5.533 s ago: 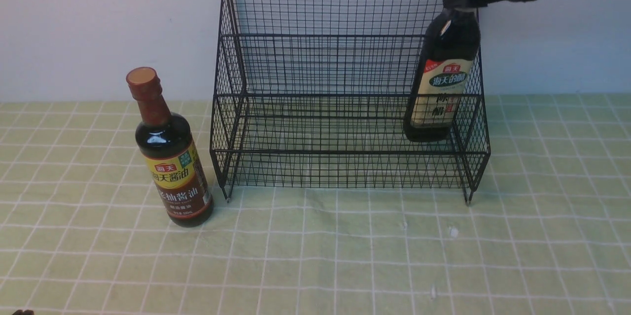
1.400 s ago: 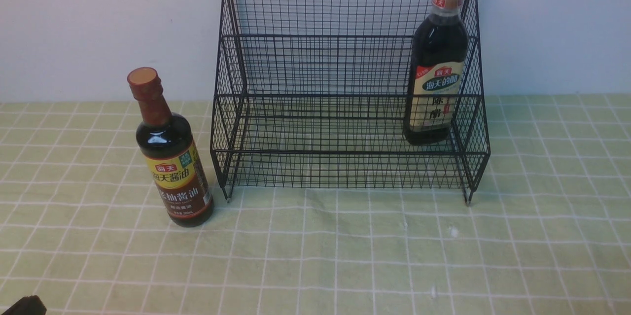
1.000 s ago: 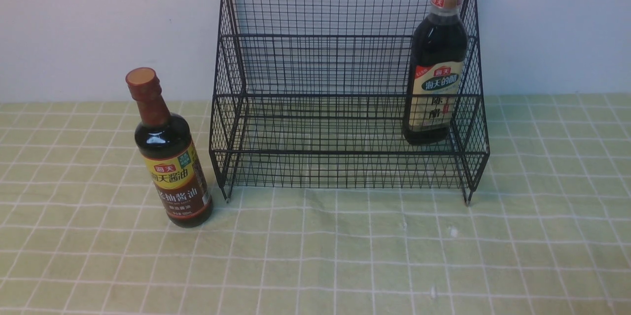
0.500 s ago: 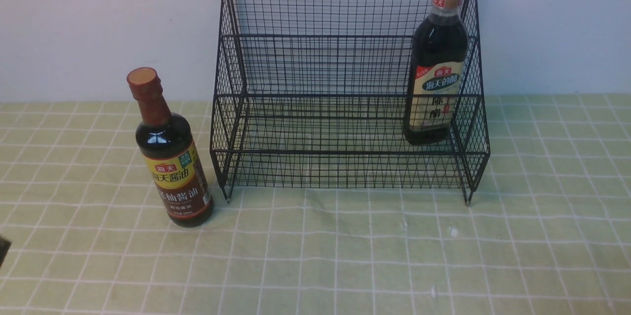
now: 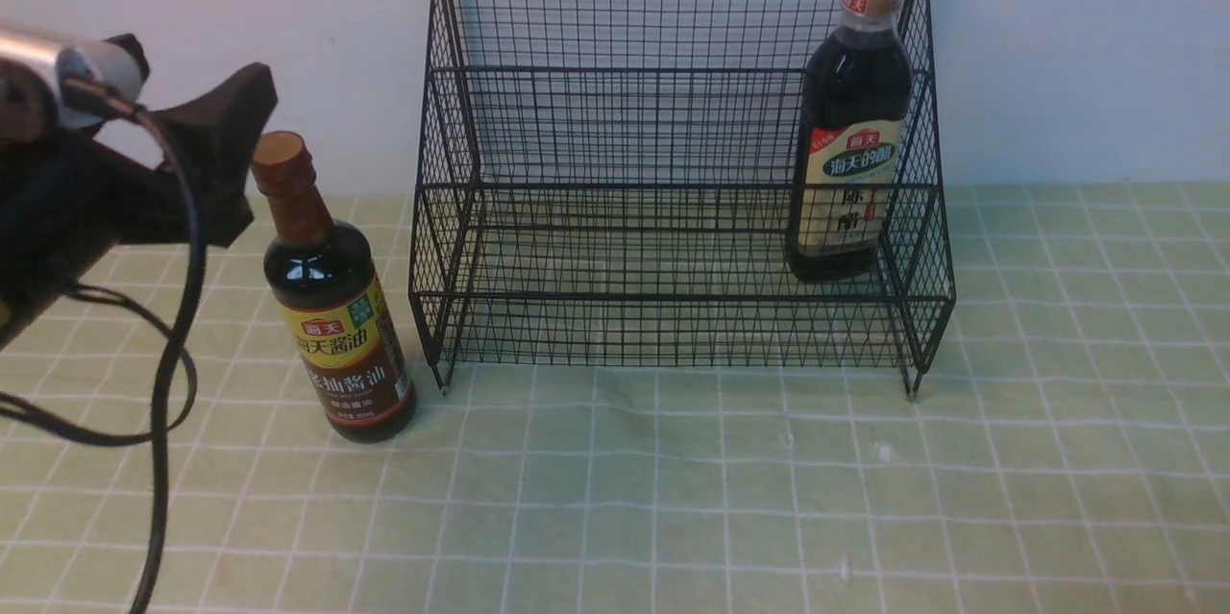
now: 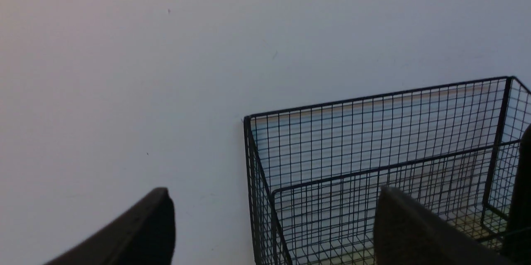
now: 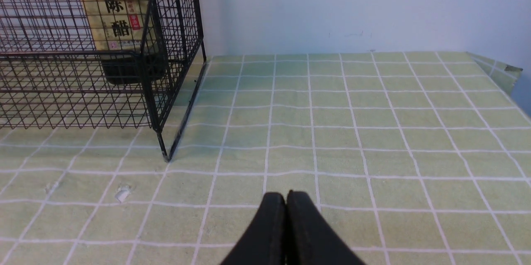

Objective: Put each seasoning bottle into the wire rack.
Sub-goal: Use the left arm to grab the condiment bottle closest to it, then use the left arm to put the condiment bottle back on the shelf

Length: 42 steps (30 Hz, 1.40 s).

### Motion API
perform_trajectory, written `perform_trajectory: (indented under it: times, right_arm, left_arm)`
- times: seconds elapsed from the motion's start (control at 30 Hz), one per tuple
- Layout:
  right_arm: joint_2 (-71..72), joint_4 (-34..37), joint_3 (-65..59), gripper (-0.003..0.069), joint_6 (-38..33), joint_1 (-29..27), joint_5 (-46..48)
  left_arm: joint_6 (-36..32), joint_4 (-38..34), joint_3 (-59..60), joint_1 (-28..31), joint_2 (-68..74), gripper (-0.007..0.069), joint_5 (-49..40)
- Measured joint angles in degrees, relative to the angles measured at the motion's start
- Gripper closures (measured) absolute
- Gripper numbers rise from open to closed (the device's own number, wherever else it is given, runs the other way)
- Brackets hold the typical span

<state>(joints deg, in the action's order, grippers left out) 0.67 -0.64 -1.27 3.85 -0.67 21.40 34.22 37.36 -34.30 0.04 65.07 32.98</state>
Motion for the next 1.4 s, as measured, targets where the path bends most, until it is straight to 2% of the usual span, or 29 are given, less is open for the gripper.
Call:
perform_trajectory:
  times: [0.43, 0.63, 0.73, 0.77, 0.8, 0.83, 0.9, 1.03, 1.23, 1.4]
  right_arm:
    - [0.00, 0.00, 0.00, 0.0672, 0.00, 0.00, 0.00]
    - [0.00, 0.00, 0.00, 0.0672, 0.00, 0.00, 0.00]
    - [0.00, 0.00, 0.00, 0.0672, 0.00, 0.00, 0.00]
    - [0.00, 0.00, 0.00, 0.0672, 0.00, 0.00, 0.00]
    - [0.00, 0.00, 0.00, 0.0672, 0.00, 0.00, 0.00]
    - [0.00, 0.00, 0.00, 0.0672, 0.00, 0.00, 0.00]
    - [0.00, 0.00, 0.00, 0.0672, 0.00, 0.00, 0.00]
    - [0.00, 0.00, 0.00, 0.0672, 0.00, 0.00, 0.00]
    - [0.00, 0.00, 0.00, 0.0672, 0.00, 0.00, 0.00]
    - [0.00, 0.00, 0.00, 0.0672, 0.00, 0.00, 0.00]
  left_arm:
    - [-1.04, 0.12, -3.69, 0.00, 16.33, 0.0019, 5.38]
    - [-2.98, -0.09, -3.73, 0.00, 20.68, 0.0051, 6.17]
    - [-3.05, -0.83, -3.73, 0.00, 22.90, 0.0133, 6.29]
    - [-3.05, -0.97, -3.73, 0.00, 23.39, 0.0184, 6.59]
    - [-3.05, -0.97, -3.73, 0.00, 23.45, 0.0194, 6.59]
    - [-3.05, -0.99, -3.73, 0.00, 23.63, 0.0272, 7.05]
    - [-3.05, -0.91, -3.73, 0.00, 23.56, 0.0375, 7.80]
    - [-3.12, -0.43, -3.54, 0.00, 22.17, 0.0369, 6.33]
    - [-2.97, 0.07, -5.66, 0.00, 14.83, 0.0369, -1.50]
    - [2.99, 3.57, -15.83, 0.06, 9.55, 0.0369, -4.58]
